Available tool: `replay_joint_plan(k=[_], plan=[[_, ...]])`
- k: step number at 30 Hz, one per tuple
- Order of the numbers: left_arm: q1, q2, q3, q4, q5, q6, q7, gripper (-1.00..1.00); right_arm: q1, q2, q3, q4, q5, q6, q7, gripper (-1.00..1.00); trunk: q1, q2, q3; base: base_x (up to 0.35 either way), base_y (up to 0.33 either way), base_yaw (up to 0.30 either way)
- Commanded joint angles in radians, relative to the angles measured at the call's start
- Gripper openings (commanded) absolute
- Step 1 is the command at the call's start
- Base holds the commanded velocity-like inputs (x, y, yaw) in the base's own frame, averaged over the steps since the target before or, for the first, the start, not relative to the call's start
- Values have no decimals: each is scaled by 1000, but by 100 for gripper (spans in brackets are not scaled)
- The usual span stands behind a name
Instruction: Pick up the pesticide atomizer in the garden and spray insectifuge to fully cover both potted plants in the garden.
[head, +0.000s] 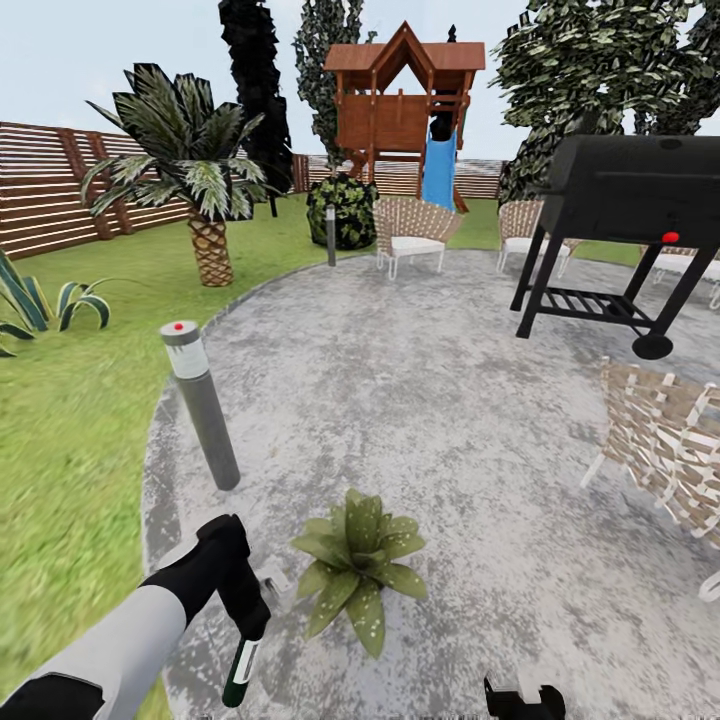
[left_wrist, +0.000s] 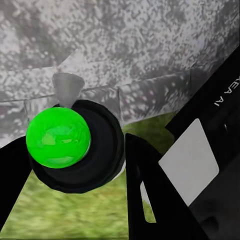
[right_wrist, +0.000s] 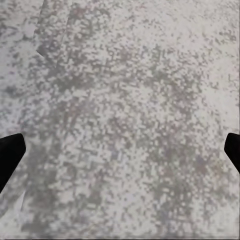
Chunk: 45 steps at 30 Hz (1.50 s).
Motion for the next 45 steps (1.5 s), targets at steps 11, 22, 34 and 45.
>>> replay_joint_plan(k=[11,22,34,45], plan=[[0,8,-3,-2,-13,9,13,-100,-1,0,-6,1,11,-4,-3,100,-1,0,-1,-199,175,-151],[0,7,5,-6,-17,9,40,-100,-1,0,-6,1,11,-4,-2,100,-1,0,-1,106,140,-111],[1,7,-5,-4,-17,7,73,-100,-1,-4,-6,1,11,-4,-3,100,-1,0,-1,268,168,0],[43,-27,3,14,3,0,157,-100,-1,-4,-7,-2,9,-5,-4,100,-1,0,-1,12,2,-2]])
